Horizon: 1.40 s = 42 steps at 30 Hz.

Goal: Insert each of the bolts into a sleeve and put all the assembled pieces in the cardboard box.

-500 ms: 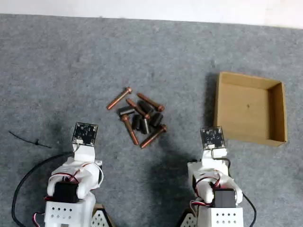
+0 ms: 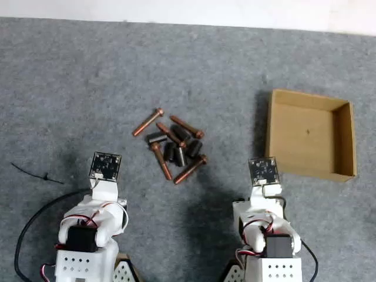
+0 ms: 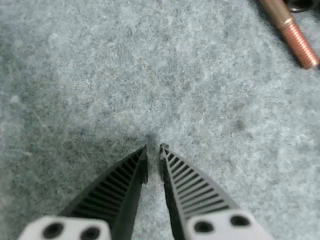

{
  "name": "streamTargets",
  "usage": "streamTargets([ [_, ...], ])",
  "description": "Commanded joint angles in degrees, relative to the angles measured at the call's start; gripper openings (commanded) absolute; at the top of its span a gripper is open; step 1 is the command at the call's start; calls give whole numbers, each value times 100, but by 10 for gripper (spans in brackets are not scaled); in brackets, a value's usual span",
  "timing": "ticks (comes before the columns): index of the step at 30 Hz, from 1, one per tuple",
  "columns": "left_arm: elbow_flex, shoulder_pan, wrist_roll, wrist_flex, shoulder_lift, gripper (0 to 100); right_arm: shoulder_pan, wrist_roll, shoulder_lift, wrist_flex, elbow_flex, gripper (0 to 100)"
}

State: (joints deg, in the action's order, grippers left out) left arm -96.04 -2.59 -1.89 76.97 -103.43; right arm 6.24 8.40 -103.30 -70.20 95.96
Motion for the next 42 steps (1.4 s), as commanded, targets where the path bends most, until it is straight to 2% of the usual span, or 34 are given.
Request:
streamTargets([
  [1,-110,-84,-18,26,-48,54,-57,44,-75,-31,558,63],
  [32,-110,-171,-9,18,-48,54,-75,35,-75,-40,558,63],
  [36,145,-1262,-9,-176,-57,55,-101,26,-75,13,514,63],
  [39,646,-2527,-44,-941,-57,53,-154,9,-75,567,418,63],
  [42,1024,-3398,-26,-1837,-57,53,-145,9,-75,1235,435,63],
])
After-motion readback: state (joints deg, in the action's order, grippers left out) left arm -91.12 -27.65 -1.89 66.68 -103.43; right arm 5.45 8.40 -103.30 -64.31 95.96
